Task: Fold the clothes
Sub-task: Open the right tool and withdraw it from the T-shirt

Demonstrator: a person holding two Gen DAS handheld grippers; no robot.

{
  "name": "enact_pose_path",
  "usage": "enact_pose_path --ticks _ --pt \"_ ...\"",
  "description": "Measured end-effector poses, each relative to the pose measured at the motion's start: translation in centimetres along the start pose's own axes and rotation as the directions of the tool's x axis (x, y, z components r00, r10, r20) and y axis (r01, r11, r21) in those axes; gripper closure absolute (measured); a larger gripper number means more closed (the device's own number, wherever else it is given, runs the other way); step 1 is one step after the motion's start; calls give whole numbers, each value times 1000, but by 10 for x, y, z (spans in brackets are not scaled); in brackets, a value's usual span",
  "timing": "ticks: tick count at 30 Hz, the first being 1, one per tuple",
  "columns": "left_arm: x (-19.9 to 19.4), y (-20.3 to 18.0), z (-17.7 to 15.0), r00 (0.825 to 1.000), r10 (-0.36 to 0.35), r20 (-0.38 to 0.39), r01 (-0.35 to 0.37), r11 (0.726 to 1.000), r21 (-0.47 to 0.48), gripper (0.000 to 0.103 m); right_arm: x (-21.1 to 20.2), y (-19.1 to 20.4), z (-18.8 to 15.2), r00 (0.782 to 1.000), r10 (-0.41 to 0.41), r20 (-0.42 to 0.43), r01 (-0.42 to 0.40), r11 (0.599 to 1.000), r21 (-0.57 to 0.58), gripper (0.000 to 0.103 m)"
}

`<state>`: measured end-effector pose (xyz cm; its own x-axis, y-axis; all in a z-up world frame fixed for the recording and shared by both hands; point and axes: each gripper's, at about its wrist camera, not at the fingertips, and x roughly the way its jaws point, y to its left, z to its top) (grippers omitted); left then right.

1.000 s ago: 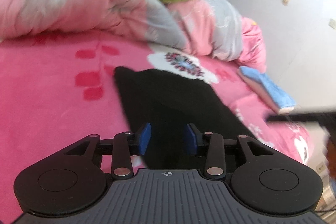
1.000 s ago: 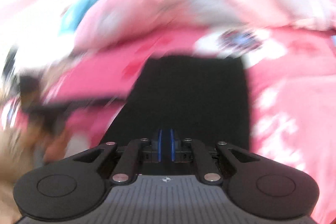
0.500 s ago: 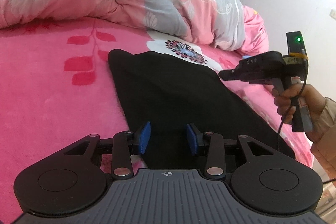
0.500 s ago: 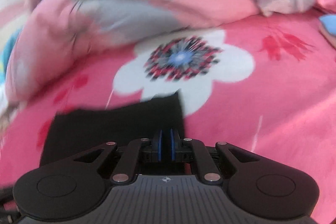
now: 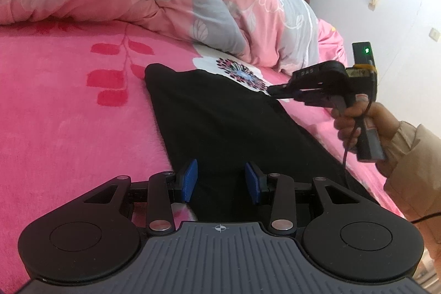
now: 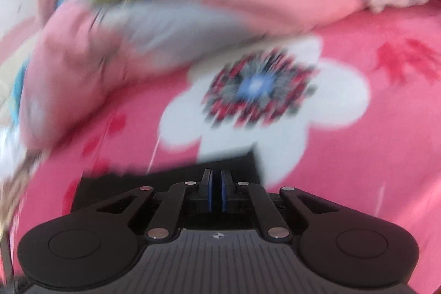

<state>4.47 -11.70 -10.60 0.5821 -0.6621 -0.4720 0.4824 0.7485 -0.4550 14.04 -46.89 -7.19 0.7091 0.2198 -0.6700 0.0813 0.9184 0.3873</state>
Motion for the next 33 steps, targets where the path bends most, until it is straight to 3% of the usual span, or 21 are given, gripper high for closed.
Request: enact_pose_path --ticks 2,6,10,11,14,15,19,23,26,28,30,33 --pt "-1 2 0 1000 -9 4 9 1000 -12 64 -8 5 4 1000 -5 3 5 1000 -3 94" --pt "-2 6 -1 1000 -16 13 16 999 -29 64 -14 47 -5 988 117 -99 -129 984 -125 93" --pt "-4 7 -3 1000 -16 23 17 999 -41 64 30 75 -15 965 144 -218 -179 972 -151 93" --pt "-4 8 -3 1000 -17 25 18 999 -45 64 42 73 -13 968 123 -220 -155 979 -133 96" --pt "-4 9 -4 999 -22 27 23 998 -51 64 42 68 1 994 27 -102 -38 994 -100 93" --pt "-4 10 -4 999 -26 28 27 998 -55 64 37 68 3 996 30 -88 -38 995 -92 93" --pt "-4 13 -4 999 -38 32 41 997 -73 64 22 92 -12 978 124 -167 -150 977 -151 93" --pt "-5 13 -4 999 -36 33 38 997 -73 64 48 119 -32 950 149 -275 -208 958 -199 93" --pt "-5 13 -4 999 -39 34 42 996 -75 64 66 111 -21 966 147 -215 -176 977 -122 96" --pt "-5 14 -4 998 -43 35 45 996 -79 64 61 110 -11 986 94 -140 -109 988 -105 92" --pt "-5 16 -4 998 -49 37 52 995 -87 64 50 115 -11 983 116 -144 -134 983 -123 92" --pt "-6 18 -4 998 -56 39 59 993 -98 64 37 134 -21 960 174 -219 -217 958 -188 91"
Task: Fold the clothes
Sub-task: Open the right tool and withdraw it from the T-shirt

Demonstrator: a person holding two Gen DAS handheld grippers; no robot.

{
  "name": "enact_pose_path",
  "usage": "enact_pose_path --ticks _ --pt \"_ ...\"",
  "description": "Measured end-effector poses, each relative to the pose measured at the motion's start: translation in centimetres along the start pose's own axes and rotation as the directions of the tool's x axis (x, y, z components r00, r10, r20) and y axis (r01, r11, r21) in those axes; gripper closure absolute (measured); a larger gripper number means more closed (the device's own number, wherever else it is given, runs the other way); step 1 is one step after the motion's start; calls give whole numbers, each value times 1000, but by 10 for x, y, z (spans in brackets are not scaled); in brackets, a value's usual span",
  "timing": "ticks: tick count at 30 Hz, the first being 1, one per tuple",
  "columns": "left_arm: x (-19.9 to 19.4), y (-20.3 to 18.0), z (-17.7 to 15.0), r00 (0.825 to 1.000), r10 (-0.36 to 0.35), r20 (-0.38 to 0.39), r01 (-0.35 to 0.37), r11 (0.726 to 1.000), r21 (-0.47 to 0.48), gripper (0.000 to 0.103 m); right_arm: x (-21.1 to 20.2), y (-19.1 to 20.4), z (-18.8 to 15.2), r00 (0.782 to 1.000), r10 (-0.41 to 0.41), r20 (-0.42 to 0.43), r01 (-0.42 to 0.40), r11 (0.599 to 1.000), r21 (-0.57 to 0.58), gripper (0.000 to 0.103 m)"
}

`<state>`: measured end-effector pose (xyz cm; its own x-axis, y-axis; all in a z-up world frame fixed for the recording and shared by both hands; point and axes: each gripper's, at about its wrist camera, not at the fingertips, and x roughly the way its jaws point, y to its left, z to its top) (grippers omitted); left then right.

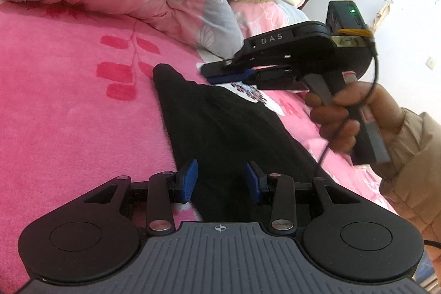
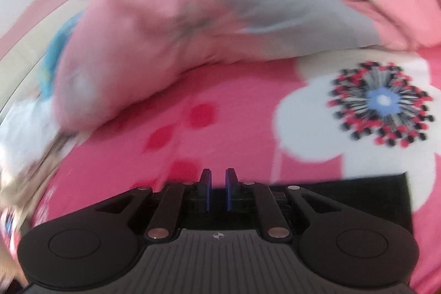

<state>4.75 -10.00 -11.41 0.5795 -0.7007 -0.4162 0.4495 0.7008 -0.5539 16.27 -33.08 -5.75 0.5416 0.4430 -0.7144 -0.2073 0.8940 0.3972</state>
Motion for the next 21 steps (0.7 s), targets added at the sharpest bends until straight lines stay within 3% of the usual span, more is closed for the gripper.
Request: enact_pose_path --ticks 4,7,10,13,17,21 --pt "-1 0 0 1000 -1 0 1 1000 -3 64 32 22 -2 990 85 -116 -89 996 -31 89" --pt "0 0 0 1000 -3 1 3 1000 -5 64 52 11 9 992 90 -82 -85 994 64 89" --pt "0 1 0 1000 -4 1 4 1000 -6 64 33 -8 19 999 16 38 -21 987 158 88" --pt "0 1 0 1000 -6 1 6 1000 -10 64 -5 -23 13 997 17 81 -32 981 190 88" --pt "0 0 0 1000 -1 0 1 1000 -6 64 -44 -43 -8 998 -20 56 8 977 215 81" --pt "0 -1 -1 1000 4 -1 -4 1000 -1 64 -50 -94 -25 996 -55 72 25 930 367 80"
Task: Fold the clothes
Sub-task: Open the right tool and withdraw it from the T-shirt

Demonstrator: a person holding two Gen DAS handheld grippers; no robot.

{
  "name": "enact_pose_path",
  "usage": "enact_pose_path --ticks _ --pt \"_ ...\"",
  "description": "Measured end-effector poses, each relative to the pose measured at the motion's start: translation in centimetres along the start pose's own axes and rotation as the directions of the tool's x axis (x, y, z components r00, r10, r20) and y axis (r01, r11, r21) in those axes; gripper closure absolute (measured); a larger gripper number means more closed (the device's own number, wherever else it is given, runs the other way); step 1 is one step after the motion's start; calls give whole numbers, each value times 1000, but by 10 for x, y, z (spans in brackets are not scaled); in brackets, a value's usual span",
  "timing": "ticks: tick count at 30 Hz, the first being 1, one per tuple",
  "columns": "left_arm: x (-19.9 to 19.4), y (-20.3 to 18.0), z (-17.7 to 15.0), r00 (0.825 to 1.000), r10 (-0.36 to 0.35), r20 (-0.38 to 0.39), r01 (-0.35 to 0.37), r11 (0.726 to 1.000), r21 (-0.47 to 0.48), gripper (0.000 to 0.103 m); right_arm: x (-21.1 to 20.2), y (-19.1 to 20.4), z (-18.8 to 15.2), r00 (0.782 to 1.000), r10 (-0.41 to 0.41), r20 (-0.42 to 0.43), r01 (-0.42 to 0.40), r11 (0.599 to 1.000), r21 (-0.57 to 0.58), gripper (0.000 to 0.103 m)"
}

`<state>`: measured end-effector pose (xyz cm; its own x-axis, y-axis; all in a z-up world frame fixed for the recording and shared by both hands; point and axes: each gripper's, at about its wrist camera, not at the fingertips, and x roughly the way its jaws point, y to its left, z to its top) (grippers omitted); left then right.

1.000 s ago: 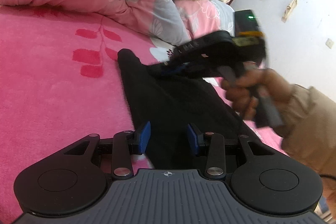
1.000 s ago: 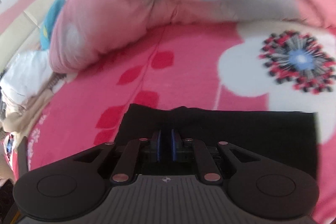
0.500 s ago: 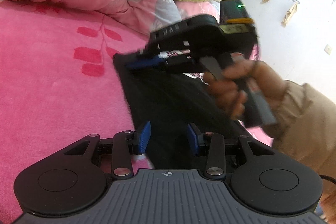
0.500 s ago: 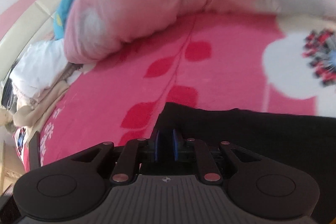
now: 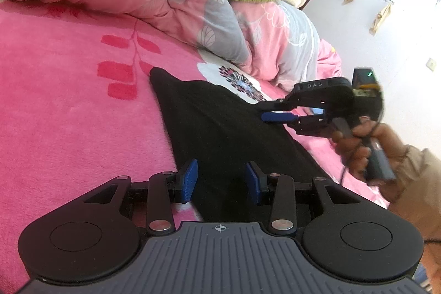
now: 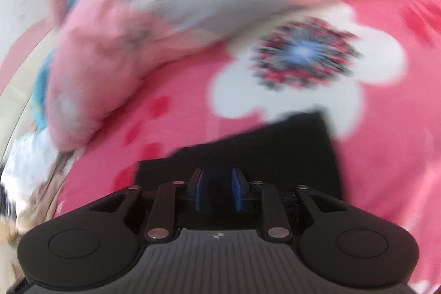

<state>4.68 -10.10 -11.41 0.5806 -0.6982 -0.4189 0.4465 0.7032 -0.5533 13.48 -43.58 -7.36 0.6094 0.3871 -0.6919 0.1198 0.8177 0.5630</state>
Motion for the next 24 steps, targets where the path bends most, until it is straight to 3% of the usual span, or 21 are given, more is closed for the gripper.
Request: enact_pose_path --ticks 5,7,9,12,15,17,20,22,24 --pt "1 -3 -1 1000 16 -3 -16 1000 17 64 -24 -59 19 982 -55 183 12 974 228 79" --pt "1 -3 -1 1000 19 -4 -19 1000 20 64 -41 -66 13 977 -13 212 -40 969 245 79" --pt "1 -3 0 1000 20 -4 -20 1000 20 64 -57 -61 0 980 42 197 -84 974 211 78" --pt "1 -5 0 1000 25 -6 -24 999 24 64 -61 -49 -24 990 119 82 -129 983 129 74" --pt "2 -8 0 999 37 -8 -37 999 37 64 -53 -55 -36 993 117 1 -116 986 121 75" --pt "2 -9 0 999 44 -11 -44 998 45 64 -54 -76 -35 993 113 28 -117 977 181 78" --pt "2 -11 0 998 53 -14 -52 997 54 64 -84 -100 -37 991 -17 136 -22 960 278 74" --pt "3 -12 0 998 61 -18 -59 996 62 64 -105 -100 -46 982 56 182 -105 957 270 74" --pt "3 -15 2 997 69 -25 -68 995 69 64 -114 -89 -61 971 167 170 -204 951 232 74"
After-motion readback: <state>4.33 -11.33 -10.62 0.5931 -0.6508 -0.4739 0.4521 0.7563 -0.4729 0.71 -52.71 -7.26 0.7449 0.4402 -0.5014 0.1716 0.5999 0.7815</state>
